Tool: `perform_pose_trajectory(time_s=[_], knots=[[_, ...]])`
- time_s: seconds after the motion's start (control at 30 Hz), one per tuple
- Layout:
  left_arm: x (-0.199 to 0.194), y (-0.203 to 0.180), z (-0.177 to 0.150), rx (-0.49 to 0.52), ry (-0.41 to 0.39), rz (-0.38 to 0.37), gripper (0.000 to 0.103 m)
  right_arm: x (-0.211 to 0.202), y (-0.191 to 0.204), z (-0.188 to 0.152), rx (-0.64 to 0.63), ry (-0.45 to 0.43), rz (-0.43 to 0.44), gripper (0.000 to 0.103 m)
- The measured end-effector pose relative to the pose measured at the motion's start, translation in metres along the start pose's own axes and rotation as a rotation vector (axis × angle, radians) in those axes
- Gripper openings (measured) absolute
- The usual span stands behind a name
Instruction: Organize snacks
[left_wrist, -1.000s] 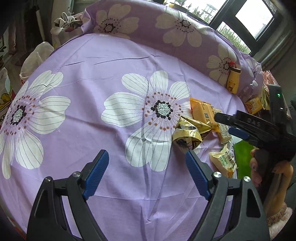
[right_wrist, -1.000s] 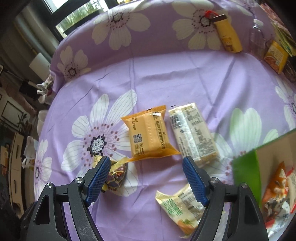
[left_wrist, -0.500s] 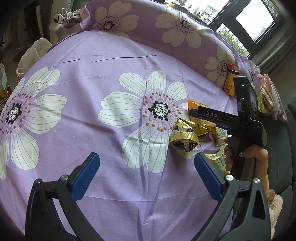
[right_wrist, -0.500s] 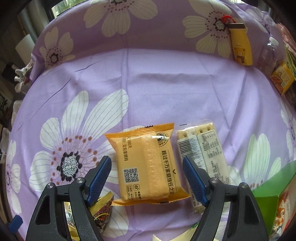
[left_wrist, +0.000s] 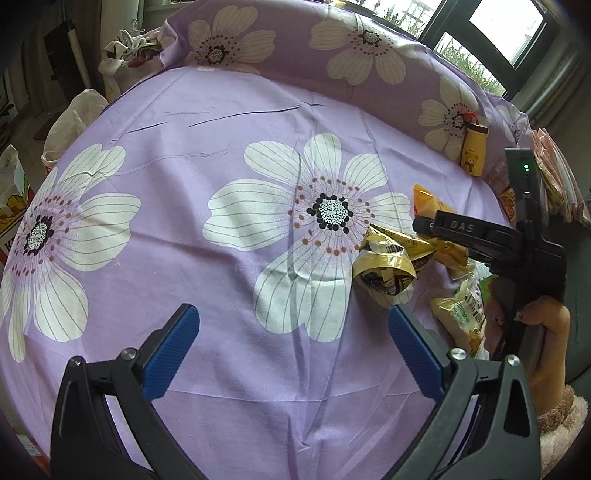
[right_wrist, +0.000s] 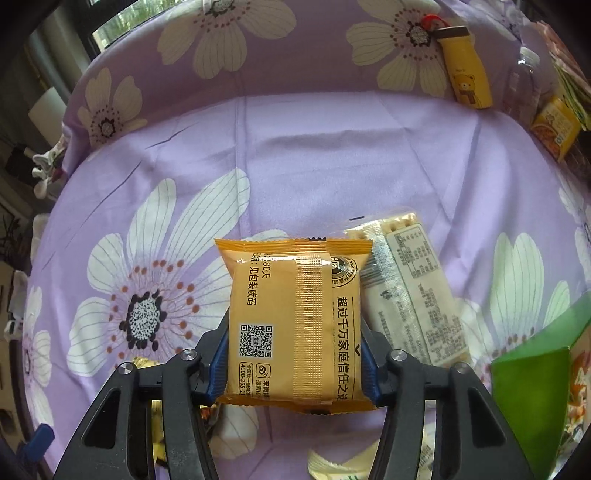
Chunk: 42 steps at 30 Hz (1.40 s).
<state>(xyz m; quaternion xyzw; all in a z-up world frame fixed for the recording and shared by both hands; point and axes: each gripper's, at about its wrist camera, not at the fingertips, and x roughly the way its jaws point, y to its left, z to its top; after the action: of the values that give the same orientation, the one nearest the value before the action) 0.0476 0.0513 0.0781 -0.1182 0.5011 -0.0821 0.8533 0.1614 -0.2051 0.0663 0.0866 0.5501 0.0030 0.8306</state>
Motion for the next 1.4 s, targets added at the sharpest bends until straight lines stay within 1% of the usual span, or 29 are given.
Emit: perform_pose_trajectory(time_s=[0.1,0.23,0.3,0.43,0.57,0.63,0.67,0.77,0.83,0.9,1.0,1.07,1.13,1.3,1.4], knots=[[0.001,-0.003,-0.001,0.008,0.009,0.001,0.102,-0.027,-0.007,-0.007,0.019,-0.018,0.049,0.057],[0.003,-0.008,-0.004,0.040,0.016,0.038,0.102,-0.061,-0.009,-0.025,0.024,-0.023,0.085,0.057],[0.004,-0.009,-0.006,0.044,0.015,0.055,0.102,-0.071,-0.008,-0.039,0.028,-0.002,0.118,0.057],[0.007,-0.010,-0.011,0.047,0.033,0.050,0.102,-0.075,-0.004,-0.072,0.027,0.060,0.194,0.057],[0.012,-0.014,-0.016,0.054,0.056,0.061,0.102,-0.065,0.002,-0.104,0.017,0.135,0.198,0.057],[0.015,-0.016,-0.017,0.069,0.077,0.071,0.102,-0.062,0.001,-0.118,0.024,0.154,0.191,0.057],[0.017,-0.016,-0.019,0.073,0.084,0.076,0.102,-0.061,0.002,-0.123,0.011,0.153,0.174,0.057],[0.019,-0.014,-0.020,0.065,0.090,0.097,0.102,-0.057,0.003,-0.133,-0.018,0.155,0.138,0.057],[0.019,-0.013,-0.020,0.060,0.094,0.096,0.102,-0.052,0.000,-0.135,-0.014,0.184,0.151,0.057],[0.020,-0.013,-0.021,0.063,0.104,0.092,0.102,-0.051,0.002,-0.134,-0.037,0.201,0.150,0.060],[0.020,-0.013,-0.023,0.067,0.117,0.096,0.102,-0.066,0.006,-0.133,-0.081,0.133,0.149,0.066],[0.019,-0.013,-0.024,0.066,0.120,0.089,0.102,-0.077,0.006,-0.132,-0.086,0.087,0.160,0.071],[0.017,-0.015,-0.025,0.069,0.122,0.072,0.102,-0.086,0.000,-0.130,-0.073,0.057,0.180,0.071],[0.013,-0.028,-0.032,0.102,0.131,0.038,0.102,-0.097,-0.025,-0.123,0.025,0.017,0.220,0.071],[0.013,-0.035,-0.038,0.112,0.147,0.012,0.101,-0.099,-0.041,-0.120,0.108,0.008,0.269,0.071]])
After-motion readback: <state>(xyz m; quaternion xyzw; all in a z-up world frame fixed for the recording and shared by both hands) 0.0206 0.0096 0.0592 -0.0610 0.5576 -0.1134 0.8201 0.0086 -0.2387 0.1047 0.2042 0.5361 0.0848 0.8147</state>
